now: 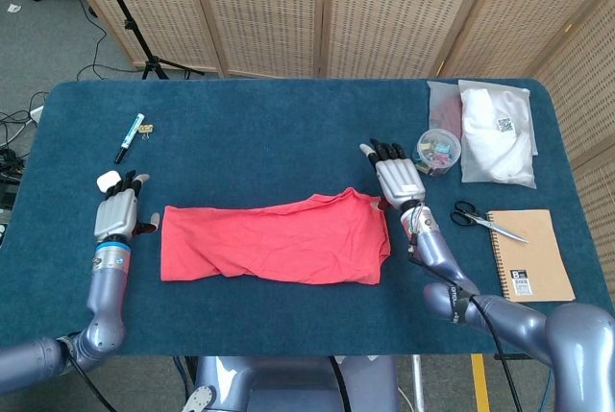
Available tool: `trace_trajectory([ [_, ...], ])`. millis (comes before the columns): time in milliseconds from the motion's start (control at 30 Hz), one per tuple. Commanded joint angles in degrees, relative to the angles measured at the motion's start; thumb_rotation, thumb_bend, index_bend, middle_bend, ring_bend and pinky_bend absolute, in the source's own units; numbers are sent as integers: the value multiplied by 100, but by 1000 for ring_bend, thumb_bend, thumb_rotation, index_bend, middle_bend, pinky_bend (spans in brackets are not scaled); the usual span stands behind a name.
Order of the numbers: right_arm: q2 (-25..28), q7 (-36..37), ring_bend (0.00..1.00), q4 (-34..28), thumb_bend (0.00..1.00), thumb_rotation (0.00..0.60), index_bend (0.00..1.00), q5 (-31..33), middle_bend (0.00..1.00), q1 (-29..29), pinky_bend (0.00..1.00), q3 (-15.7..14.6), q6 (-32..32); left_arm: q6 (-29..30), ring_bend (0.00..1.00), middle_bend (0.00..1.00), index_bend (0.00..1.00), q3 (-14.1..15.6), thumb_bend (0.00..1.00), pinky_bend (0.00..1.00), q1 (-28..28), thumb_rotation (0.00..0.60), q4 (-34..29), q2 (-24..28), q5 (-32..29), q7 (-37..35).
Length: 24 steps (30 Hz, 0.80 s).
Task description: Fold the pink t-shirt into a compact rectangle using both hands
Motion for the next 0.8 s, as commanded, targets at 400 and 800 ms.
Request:
trace_trajectory([
  [400,1855,572,0,-2685,0,600,0,-1252,0,-1325,0,-379,1319,-291,0,0,0,437,367,0,350,600,-666,967,1085,-285],
  [800,3124,1750,0,-3814,0,600,0,-3085,0,-2740,0,-1226,2658,-511,0,0,0,734,359,0,480,600,-719,1211,1687,-555],
])
